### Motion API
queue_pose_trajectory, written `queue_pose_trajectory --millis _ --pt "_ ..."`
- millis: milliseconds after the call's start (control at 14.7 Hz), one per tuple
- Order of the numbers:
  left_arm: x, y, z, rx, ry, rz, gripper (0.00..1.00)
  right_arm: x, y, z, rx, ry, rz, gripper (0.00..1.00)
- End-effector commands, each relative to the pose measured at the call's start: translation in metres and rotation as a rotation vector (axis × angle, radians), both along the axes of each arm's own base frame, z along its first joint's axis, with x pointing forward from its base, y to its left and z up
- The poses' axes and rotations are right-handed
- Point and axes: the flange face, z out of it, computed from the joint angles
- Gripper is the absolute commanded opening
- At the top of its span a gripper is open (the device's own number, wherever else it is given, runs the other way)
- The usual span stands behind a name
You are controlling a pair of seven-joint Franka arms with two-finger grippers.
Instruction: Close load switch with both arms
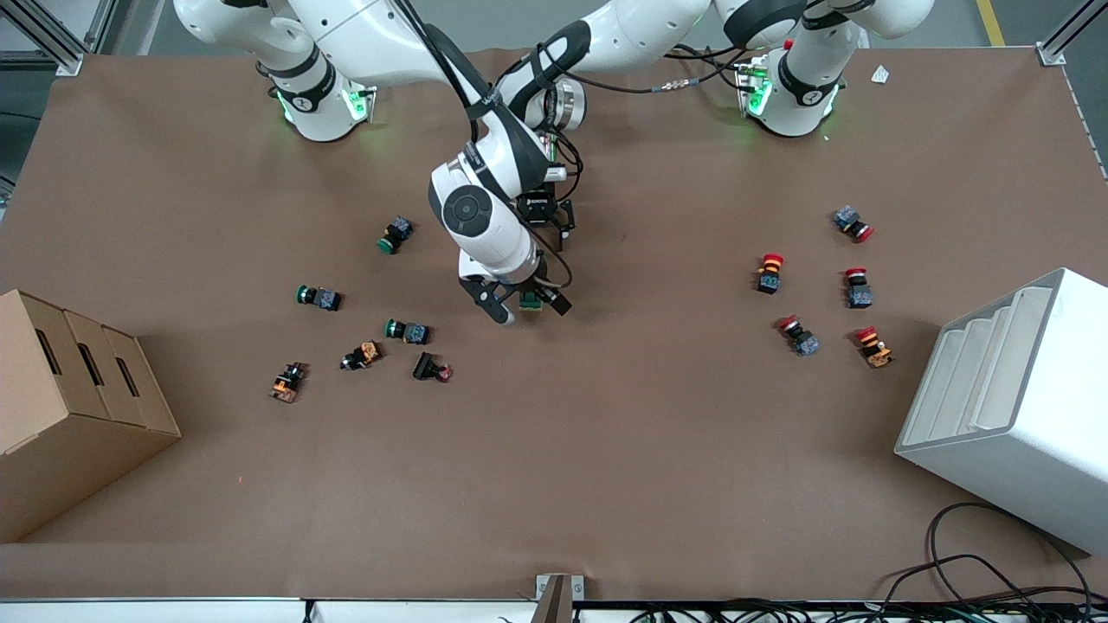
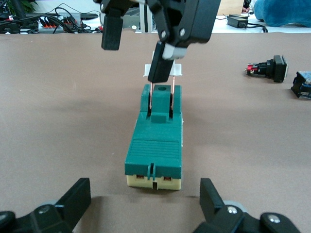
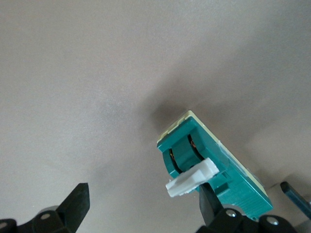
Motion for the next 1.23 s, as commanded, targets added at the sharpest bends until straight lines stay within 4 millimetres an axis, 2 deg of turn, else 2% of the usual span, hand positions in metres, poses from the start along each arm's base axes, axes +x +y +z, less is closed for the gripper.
queue_pose_trajectory --millis 0,272,545,749,885,953,1157 --pt "-0.010 0.007 -0.028 0.014 0.036 -0.007 0.99 0.009 0.006 -0.007 0.012 -0.012 0.006 1.00" --pt "-0.009 0.007 -0.028 0.015 0.031 -0.005 1.00 0.032 0.006 -0.010 0.026 -0.032 -0.014 1.00" --pt "-0.009 0.007 -0.028 0.015 0.031 -0.005 1.00 0.060 -0.007 -0.012 0.039 -0.031 -0.061 1.00" --pt "-0.010 0.008 -0.031 0.019 0.034 -0.004 1.00 0.067 -0.023 -0.020 0.079 0.084 -0.154 1.00" --pt "-0.012 0.007 -0.031 0.020 0.030 -0.008 1.00 0.082 -0.034 -0.014 0.100 0.136 -0.185 1.00" --pt "-0.012 0.007 -0.031 0.021 0.029 -0.007 1.00 0.081 -0.036 -0.016 0.097 0.150 -0.184 1.00" --pt "-0.013 0.008 -0.032 0.013 0.031 -0.003 1.00 0.089 -0.046 -0.030 0.089 0.164 -0.205 1.00"
